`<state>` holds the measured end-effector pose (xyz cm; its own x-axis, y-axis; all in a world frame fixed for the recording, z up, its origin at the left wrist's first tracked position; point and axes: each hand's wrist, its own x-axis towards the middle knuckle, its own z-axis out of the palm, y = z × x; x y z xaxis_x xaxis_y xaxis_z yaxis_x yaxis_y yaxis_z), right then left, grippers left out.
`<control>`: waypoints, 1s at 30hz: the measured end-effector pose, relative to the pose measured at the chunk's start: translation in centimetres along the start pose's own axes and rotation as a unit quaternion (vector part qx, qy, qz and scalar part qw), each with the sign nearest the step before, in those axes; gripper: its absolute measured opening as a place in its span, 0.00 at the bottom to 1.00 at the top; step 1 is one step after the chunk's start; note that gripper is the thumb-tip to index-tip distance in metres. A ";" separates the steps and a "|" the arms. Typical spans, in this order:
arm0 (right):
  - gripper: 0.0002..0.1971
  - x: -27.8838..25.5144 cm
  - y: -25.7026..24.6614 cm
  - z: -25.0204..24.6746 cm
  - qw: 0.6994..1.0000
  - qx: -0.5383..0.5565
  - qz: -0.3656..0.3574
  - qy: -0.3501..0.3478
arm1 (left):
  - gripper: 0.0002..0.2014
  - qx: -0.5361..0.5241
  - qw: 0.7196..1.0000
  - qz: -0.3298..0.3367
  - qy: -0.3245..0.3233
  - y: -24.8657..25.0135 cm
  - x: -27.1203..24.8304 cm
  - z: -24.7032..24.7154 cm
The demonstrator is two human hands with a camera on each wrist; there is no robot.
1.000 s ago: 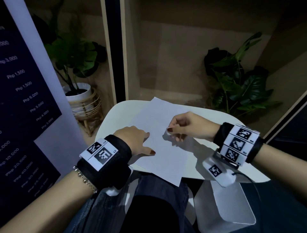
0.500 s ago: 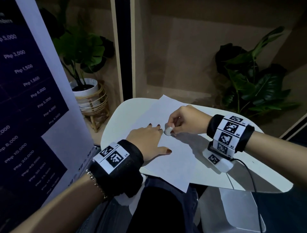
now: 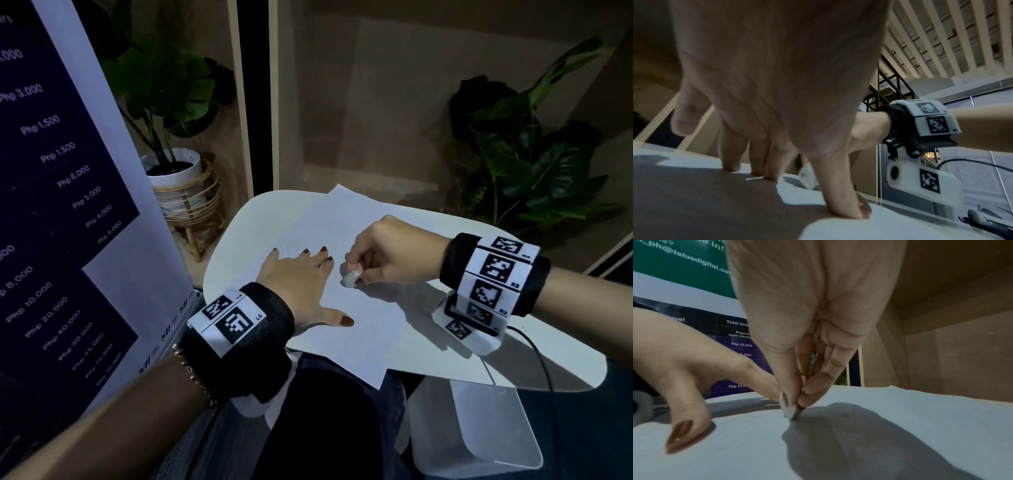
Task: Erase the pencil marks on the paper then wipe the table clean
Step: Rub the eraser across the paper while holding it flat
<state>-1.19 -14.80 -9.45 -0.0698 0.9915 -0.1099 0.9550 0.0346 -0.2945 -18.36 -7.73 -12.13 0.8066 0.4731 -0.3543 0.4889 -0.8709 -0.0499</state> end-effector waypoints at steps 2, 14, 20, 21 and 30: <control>0.06 -0.8 -0.2 -0.2 0.999 0.018 -0.002 -0.048 | 0.51 0.003 1.000 -0.001 -0.004 0.0 -0.1 -0.1; 0.06 1.5 -0.2 0.1 0.999 -0.033 0.029 -0.010 | 0.51 0.000 1.000 -0.006 0.002 0.1 -0.3 -0.3; 0.07 -1.3 -0.7 -0.5 0.991 0.005 0.008 -0.134 | 0.51 0.009 1.000 -0.006 -0.003 0.2 -0.3 -0.3; 0.10 -1.1 -0.7 -0.8 0.992 -0.001 0.011 -0.128 | 0.51 0.010 1.000 -0.006 -0.003 0.2 -0.3 -0.3; 0.07 1.9 0.0 0.2 0.998 -0.056 0.037 0.008 | 0.51 0.005 1.000 -0.007 0.000 0.2 -0.2 -0.3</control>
<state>-1.36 -12.96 -9.86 0.0057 0.9937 -0.1116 0.9836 -0.0258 -0.1788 -18.35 -7.94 -11.79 0.8004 0.4846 -0.3529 0.4960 -0.8660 -0.0641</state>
